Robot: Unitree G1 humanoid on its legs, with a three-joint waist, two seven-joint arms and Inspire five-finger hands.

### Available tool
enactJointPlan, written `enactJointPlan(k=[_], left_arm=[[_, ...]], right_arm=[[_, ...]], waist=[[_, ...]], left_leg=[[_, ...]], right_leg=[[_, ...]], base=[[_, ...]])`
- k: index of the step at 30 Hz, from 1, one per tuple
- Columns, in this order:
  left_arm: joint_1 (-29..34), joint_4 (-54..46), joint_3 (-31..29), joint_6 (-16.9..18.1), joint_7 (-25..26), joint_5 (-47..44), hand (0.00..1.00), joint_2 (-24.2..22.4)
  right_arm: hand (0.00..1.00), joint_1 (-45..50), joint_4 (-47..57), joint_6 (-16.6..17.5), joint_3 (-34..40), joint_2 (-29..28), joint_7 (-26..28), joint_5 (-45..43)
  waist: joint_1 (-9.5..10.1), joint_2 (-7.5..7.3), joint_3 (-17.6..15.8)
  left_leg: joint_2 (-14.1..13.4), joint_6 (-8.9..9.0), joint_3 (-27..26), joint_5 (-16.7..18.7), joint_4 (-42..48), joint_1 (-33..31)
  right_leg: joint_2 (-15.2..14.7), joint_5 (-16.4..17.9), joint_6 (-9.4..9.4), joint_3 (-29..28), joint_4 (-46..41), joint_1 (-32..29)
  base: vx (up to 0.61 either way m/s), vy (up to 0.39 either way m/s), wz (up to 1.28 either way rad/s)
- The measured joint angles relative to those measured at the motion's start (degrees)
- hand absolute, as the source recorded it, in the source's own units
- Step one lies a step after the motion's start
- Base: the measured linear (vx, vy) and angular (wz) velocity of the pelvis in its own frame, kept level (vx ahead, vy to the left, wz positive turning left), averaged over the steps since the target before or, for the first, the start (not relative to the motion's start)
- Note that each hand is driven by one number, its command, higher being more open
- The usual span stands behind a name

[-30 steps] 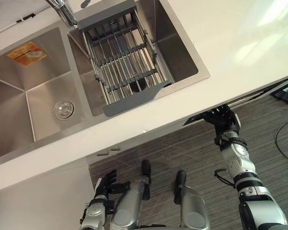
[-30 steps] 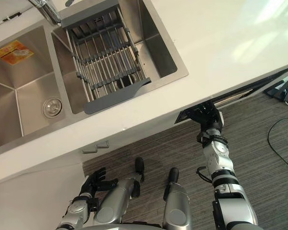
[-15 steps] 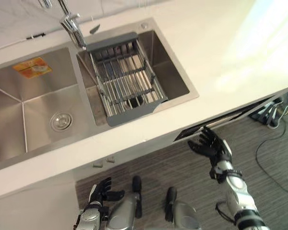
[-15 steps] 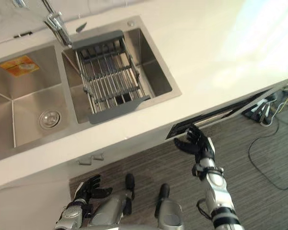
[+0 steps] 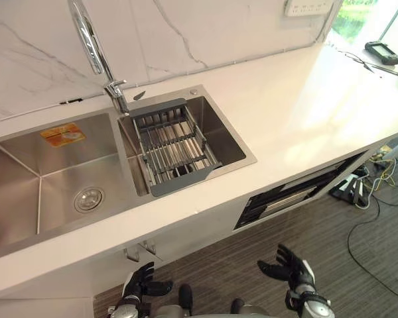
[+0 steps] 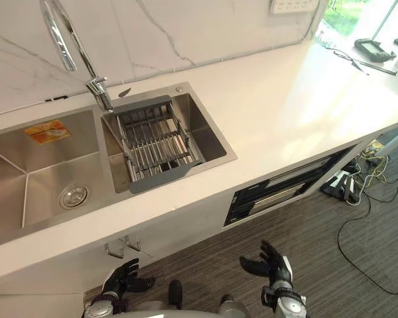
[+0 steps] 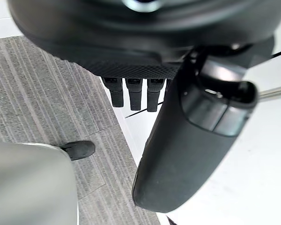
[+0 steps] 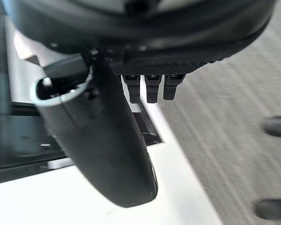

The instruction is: Walk over to the sink, pick up the cup, carry it to the dishwasher, place the cup inside the dishwasher, then close the dishwasher door

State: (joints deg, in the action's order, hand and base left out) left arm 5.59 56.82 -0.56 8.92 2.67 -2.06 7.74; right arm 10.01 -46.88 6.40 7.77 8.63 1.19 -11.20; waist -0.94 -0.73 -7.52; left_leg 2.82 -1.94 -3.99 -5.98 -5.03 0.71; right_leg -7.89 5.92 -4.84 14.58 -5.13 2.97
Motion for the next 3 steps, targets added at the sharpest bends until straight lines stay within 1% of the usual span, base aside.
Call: enactJointPlan(k=[3], left_arm=[[0.5, 0.0, -0.1, -0.1, 0.0, -0.1, 0.9, 0.0]], right_arm=[[0.9, 0.2, -3.0, -0.8, 1.7, -0.5, -0.2, -0.5]], waist=[[0.01, 0.18, 1.0]], left_leg=[[0.3, 0.01, 0.5, 0.0, -0.3, 0.5]], right_leg=[[-0.3, 0.2, -0.14, 0.5, 0.0, 0.8]], base=[[-0.01, 0.014, 0.08]])
